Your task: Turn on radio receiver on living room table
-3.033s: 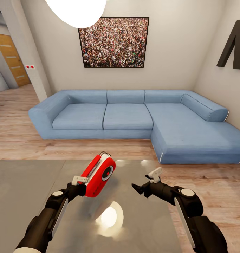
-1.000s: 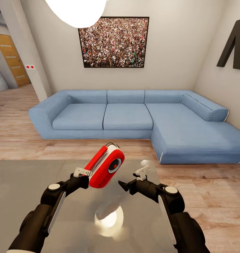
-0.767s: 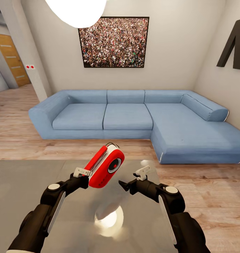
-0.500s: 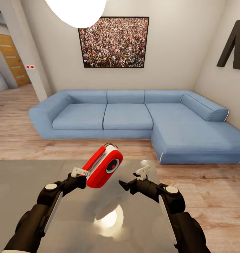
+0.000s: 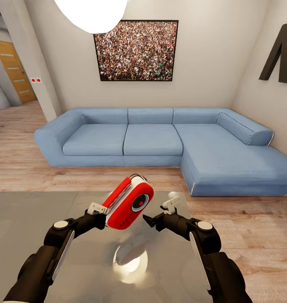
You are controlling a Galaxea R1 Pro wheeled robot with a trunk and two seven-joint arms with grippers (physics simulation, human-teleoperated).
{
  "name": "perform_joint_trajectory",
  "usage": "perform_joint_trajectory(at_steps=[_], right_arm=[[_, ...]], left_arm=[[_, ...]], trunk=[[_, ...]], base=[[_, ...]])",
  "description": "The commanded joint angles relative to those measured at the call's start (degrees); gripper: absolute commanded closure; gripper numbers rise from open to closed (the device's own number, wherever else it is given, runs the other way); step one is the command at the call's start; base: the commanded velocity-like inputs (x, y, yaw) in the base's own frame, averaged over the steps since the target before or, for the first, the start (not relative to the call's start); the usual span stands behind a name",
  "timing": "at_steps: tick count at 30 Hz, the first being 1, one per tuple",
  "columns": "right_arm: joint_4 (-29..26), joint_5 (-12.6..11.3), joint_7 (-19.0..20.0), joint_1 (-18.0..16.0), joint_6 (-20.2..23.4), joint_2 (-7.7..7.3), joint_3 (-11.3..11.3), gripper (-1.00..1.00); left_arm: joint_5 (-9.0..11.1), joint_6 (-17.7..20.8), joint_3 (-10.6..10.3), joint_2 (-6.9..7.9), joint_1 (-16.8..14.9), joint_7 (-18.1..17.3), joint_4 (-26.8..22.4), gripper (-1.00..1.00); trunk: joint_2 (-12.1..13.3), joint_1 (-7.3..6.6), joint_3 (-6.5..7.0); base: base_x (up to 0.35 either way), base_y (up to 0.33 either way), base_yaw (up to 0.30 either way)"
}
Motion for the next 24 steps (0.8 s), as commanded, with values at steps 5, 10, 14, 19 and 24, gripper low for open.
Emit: perform_joint_trajectory(at_steps=[5, 10, 14, 19, 24], right_arm=[[0.01, 0.05, 0.0, -0.03, 0.0, -0.07, 0.01, -1.0], [0.01, 0.06, 0.0, -0.04, 0.0, -0.07, 0.01, -1.0], [0.01, 0.05, 0.0, -0.04, 0.0, -0.07, 0.01, -1.0], [0.01, 0.05, 0.06, -0.04, 0.0, -0.05, 0.01, -1.0], [0.01, 0.05, 0.09, -0.04, 0.0, -0.06, 0.01, -1.0]], left_arm=[[0.52, 0.06, -0.01, 0.3, 0.21, -0.11, -0.31, 1.0], [0.61, 0.06, -0.01, 1.33, 0.32, -0.68, -0.86, 1.0], [0.63, 0.83, -0.01, 1.56, 0.34, -1.32, -1.59, 1.0], [0.63, 2.18, -0.01, 1.58, 0.34, -1.42, -2.06, 1.0], [0.63, 2.34, -0.01, 1.58, 0.34, -1.43, -2.43, 1.0]], trunk=[[0.0, 0.0, 0.0], [0.0, 0.0, 0.0], [0.0, 0.0, 0.0], [0.0, 0.0, 0.0], [0.0, 0.0, 0.0]], base=[[0.0, 0.0, 0.0], [0.0, 0.0, 0.0], [0.0, 0.0, 0.0], [0.0, 0.0, 0.0], [0.0, 0.0, 0.0]])
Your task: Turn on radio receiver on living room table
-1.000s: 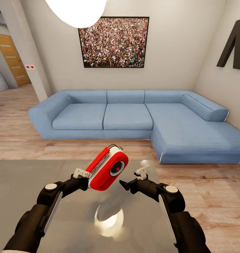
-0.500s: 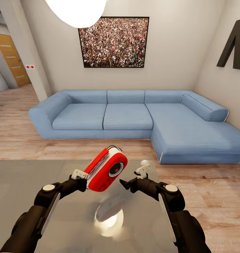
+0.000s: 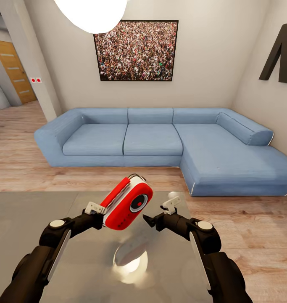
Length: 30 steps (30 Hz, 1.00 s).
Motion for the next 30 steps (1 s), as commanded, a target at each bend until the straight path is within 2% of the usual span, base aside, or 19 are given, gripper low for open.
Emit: perform_joint_trajectory(at_steps=[1, 2, 3, 20, 30], right_arm=[[0.0, 0.0, 0.0, 0.0, -0.03, -0.01, 0.0, -1.0], [0.0, 0.0, 0.0, 0.0, -0.03, 0.0, 0.0, -1.0], [0.0, 0.0, 0.03, 0.0, -0.06, 0.0, 0.0, 1.0], [0.19, 0.0, -0.1, -0.07, -0.09, 0.33, 0.0, 1.0], [0.55, -0.09, -0.42, -1.57, -0.01, 0.55, 0.0, 1.0]], left_arm=[[0.49, 0.07, 0.0, -0.01, -0.01, -0.01, -0.07, 1.0], [0.49, 0.08, 0.0, -0.01, -0.01, -0.01, -0.09, 1.0], [0.49, 0.08, 0.0, -0.01, -0.01, -0.01, -0.11, 1.0], [0.56, 0.16, 0.0, -0.01, -0.01, -0.01, -0.17, 1.0], [0.57, 0.25, -0.08, -0.01, -0.01, -0.09, -0.39, 1.0]], trunk=[[0.0, 0.0, 0.0], [0.0, 0.0, 0.0], [0.0, 0.0, 0.0], [0.0, 0.0, 0.0], [0.0, 0.0, 0.0]], base=[[0.0, 0.0, 0.0], [0.0, 0.0, 0.0], [0.0, 0.0, 0.0], [0.0, 0.0, 0.0], [0.0, 0.0, 0.0]])
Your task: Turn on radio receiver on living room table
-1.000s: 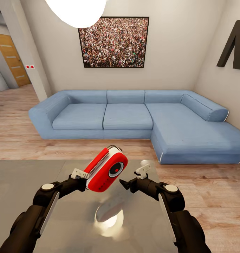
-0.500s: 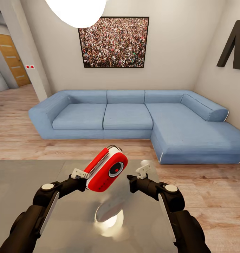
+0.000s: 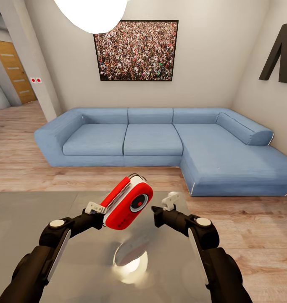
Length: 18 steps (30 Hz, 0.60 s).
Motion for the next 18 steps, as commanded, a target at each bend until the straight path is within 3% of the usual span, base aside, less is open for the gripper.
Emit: perform_joint_trajectory(at_steps=[1, 14, 18], right_arm=[[0.05, 0.0, -0.55, -0.06, 0.01, 0.02, 0.0, 1.0], [3.86, -0.07, -2.34, -1.84, -0.14, 0.24, 0.08, 1.0], [4.87, -0.09, -2.31, -2.25, -0.18, 1.79, 0.09, 1.0]], left_arm=[[0.44, 0.05, -0.01, 0.0, 0.03, -0.01, -0.05, 1.0], [0.5, 0.14, -0.01, -0.02, 0.04, -0.02, -0.93, 1.0], [0.53, 0.14, -0.14, -0.17, 0.06, -0.43, -1.0, 1.0]], trunk=[[0.0, 0.0, 0.0], [0.0, 0.0, 0.0], [0.0, 0.0, 0.0]], base=[[0.0, 0.0, 0.0], [0.0, 0.0, 0.0], [0.0, 0.0, 0.0]])
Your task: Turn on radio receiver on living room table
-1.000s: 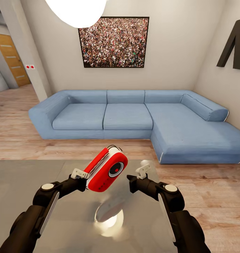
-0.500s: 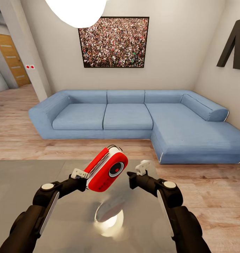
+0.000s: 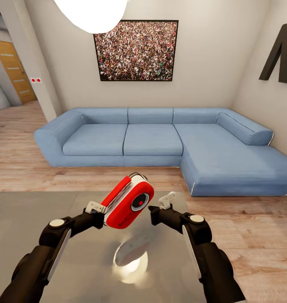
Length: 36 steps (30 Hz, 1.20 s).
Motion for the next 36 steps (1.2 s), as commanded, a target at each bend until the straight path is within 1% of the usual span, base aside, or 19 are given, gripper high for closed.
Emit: perform_joint_trajectory(at_steps=[1, 4, 6, 9, 14, 19, 26, 32, 36], right_arm=[[0.13, 0.01, 0.0, -0.02, -0.13, 0.01, 0.0, 1.0], [0.37, 0.01, 0.0, -0.06, -0.69, 0.01, 0.0, 1.0], [0.77, 0.01, 0.0, -0.3, -0.89, 0.01, 0.0, 1.0], [1.64, 0.01, 0.0, -0.84, -1.06, 0.01, 0.0, 1.0], [2.19, 0.01, 0.0, -1.08, -1.14, 0.01, 0.0, 1.0], [2.87, 0.01, 0.0, -1.1, -2.15, 0.01, 0.0, 1.0], [3.01, 0.01, 0.0, -1.1, -2.4, 0.01, 0.0, 1.0], [3.01, 0.01, 0.0, -1.1, -2.43, 0.01, 0.0, 1.0], [3.02, 0.01, 0.0, -1.1, -2.44, 0.01, 0.0, 1.0]], left_arm=[[0.45, 0.05, -0.01, -0.04, -0.01, -0.66, -0.04, 1.0], [0.39, 0.75, -0.04, -0.12, -0.01, -3.3, -0.04, 1.0], [0.31, 2.6, -0.04, -0.14, -0.01, -4.53, -0.1, 1.0], [0.28, 3.34, -0.05, -0.12, -0.01, -4.91, -0.13, 1.0], [0.33, 3.52, -0.05, -0.11, -0.02, -5.04, -0.8, 1.0], [0.36, 3.54, -0.05, -0.11, 0.0, -5.2, -1.48, 1.0], [0.33, 3.62, 0.03, -0.11, -0.02, -7.53, -2.2, 1.0], [0.36, 5.41, 0.04, -0.13, 0.0, -8.08, -3.63, 1.0], [0.36, 5.74, 0.12, -0.12, 0.0, -8.71, -4.12, 1.0]], trunk=[[0.0, 0.0, 0.0], [0.0, 0.0, 0.0], [0.0, 0.0, 0.0], [0.0, 0.0, 0.0], [0.0, 0.0, 0.0], [0.0, 0.0, 0.0], [0.0, 0.0, 0.0], [0.0, 0.0, 0.0], [0.0, 0.0, 0.0]], base=[[0.0, 0.0, 0.0], [0.0, 0.0, 0.0], [0.0, 0.0, 0.0], [0.0, 0.0, 0.0], [0.0, 0.0, 0.0], [0.0, 0.0, 0.0], [0.0, 0.0, 0.0], [0.0, 0.0, 0.0], [0.0, 0.0, 0.0]])
